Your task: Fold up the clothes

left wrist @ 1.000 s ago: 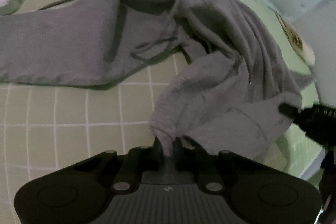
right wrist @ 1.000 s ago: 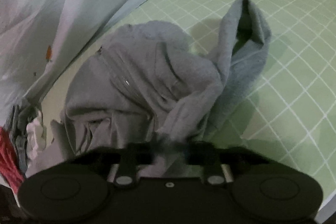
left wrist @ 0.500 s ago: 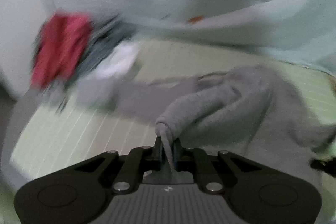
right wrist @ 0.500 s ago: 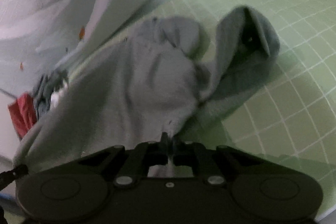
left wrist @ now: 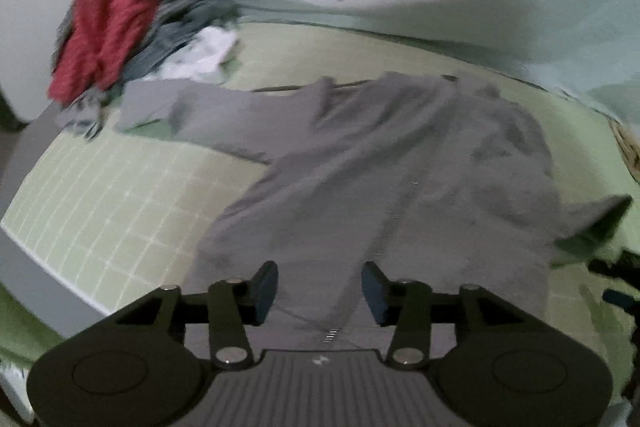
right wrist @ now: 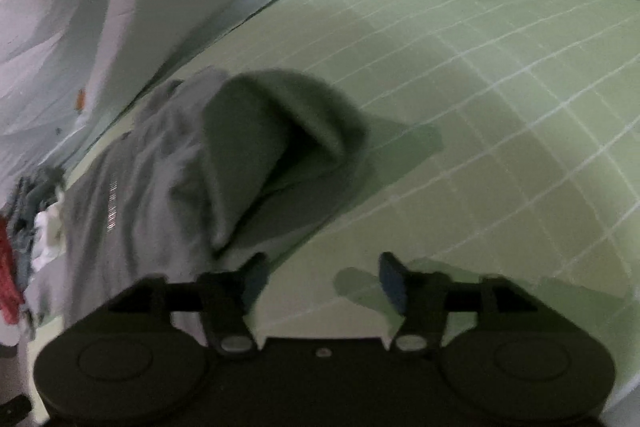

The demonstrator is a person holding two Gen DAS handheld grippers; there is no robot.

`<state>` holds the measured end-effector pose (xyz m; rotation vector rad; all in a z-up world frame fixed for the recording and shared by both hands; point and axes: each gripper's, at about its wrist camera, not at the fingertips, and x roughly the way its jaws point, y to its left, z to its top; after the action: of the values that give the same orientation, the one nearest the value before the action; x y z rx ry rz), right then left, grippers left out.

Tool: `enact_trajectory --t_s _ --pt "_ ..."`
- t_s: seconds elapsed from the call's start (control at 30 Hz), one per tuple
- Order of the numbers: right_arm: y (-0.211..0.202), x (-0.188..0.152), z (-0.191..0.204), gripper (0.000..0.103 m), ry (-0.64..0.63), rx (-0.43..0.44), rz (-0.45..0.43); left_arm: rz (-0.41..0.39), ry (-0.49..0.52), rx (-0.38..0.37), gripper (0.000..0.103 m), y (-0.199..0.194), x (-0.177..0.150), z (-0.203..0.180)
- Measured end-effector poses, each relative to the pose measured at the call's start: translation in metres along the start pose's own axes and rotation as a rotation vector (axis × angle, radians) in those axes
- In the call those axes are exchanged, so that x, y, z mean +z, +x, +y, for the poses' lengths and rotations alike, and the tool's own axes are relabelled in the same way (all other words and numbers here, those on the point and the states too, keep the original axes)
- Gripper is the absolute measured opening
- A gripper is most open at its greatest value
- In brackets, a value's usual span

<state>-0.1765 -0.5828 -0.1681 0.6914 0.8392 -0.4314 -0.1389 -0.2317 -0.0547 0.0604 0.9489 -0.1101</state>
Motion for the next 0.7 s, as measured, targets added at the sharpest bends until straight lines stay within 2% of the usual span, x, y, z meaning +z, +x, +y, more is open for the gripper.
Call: enact_trajectory --t_s 0.07,0.23,0.27,0.3,0.33,0.37,0.4,0.5,0.53,0.7 --pt "0.008 0.006 -0.001 0.088 -0.018 -0.027 -0.018 0.002 0.029 -0.006 0.05 0.0 0.002 -0.015" --pt "0.031 0.021 0.006 0.087 -0.108 -0.047 -0.069 -0.005 0.088 -0.004 0.051 -0.001 0.011 -0.039" --pt "0.033 0.022 0.008 0.078 -0.14 -0.052 -0.083 -0.007 0.097 -0.004 0.052 -0.001 0.013 -0.042" --pt "0.035 0.023 0.011 0.056 -0.173 -0.057 -0.097 -0.008 0.106 -0.004 0.052 -0.001 0.015 -0.046" --pt "0.036 0.025 0.011 0.042 -0.194 -0.058 -0.104 -0.008 0.111 -0.002 0.052 0.0 0.016 -0.049" --pt "0.038 0.027 0.011 0.02 -0.211 -0.056 -0.108 -0.009 0.114 -0.001 0.052 0.001 0.019 -0.052" --pt "0.039 0.028 0.01 0.011 -0.228 -0.055 -0.113 -0.011 0.114 0.0 0.052 0.003 0.021 -0.055" --pt "0.025 0.042 0.002 0.006 -0.225 -0.06 -0.135 -0.021 0.11 0.0 0.052 0.006 0.03 -0.063" --pt "0.016 0.049 -0.001 0.006 -0.242 -0.086 -0.165 -0.025 0.107 -0.001 0.052 0.008 0.032 -0.065" --pt "-0.026 0.099 -0.025 0.005 -0.333 -0.291 -0.328 -0.019 0.094 -0.009 0.052 0.022 0.047 -0.076"
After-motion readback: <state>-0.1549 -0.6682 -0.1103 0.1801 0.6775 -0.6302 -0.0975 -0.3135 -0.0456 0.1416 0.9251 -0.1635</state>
